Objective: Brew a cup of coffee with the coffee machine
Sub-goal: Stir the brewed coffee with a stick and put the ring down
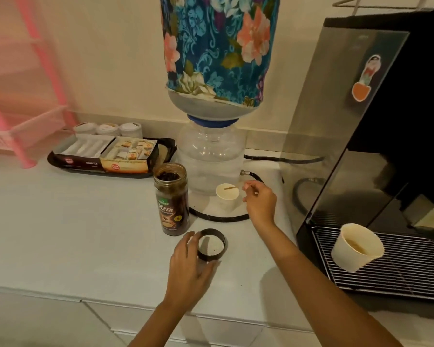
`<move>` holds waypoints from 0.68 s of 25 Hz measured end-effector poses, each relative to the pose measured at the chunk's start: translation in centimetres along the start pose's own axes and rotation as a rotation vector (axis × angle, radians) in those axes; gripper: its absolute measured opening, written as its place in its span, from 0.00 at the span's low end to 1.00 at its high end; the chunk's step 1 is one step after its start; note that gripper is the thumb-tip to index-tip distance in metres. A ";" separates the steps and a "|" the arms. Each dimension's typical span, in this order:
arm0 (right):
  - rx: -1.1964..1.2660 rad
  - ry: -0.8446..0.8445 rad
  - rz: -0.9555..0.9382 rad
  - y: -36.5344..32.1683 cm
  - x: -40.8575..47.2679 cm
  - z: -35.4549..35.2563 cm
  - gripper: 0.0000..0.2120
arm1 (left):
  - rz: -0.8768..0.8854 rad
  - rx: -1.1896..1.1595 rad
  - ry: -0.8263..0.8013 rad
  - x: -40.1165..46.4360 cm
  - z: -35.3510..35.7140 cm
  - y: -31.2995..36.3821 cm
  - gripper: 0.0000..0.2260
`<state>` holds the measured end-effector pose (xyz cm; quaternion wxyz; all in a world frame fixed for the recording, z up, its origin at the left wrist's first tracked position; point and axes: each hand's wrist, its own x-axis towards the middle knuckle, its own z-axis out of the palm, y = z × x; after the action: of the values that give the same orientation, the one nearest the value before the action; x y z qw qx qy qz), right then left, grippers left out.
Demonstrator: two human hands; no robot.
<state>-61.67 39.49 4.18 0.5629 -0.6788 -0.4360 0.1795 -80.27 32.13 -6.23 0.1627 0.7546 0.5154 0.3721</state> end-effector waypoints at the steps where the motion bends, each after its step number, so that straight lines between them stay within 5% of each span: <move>1: -0.068 -0.020 0.008 0.6 0.9 0.7 0.08 | -0.043 -0.040 -0.028 0.2 0.0 -0.3 0.34; 6: -0.255 -0.167 0.101 3.3 3.5 3.0 0.11 | -0.185 -0.245 -0.186 1.5 0.6 -0.3 0.42; 12: -0.240 -0.228 0.158 4.4 3.9 3.2 0.21 | -0.285 -0.289 -0.170 2.0 1.2 -0.5 0.41; 17: -0.154 0.054 -0.016 4.5 1.8 2.9 0.27 | -0.291 -0.266 -0.167 1.9 1.3 -0.4 0.41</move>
<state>-61.07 42.72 -0.40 0.5220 -0.7210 -0.4388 0.1226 -79.22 34.19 -6.56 0.3550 0.6724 0.5500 0.3453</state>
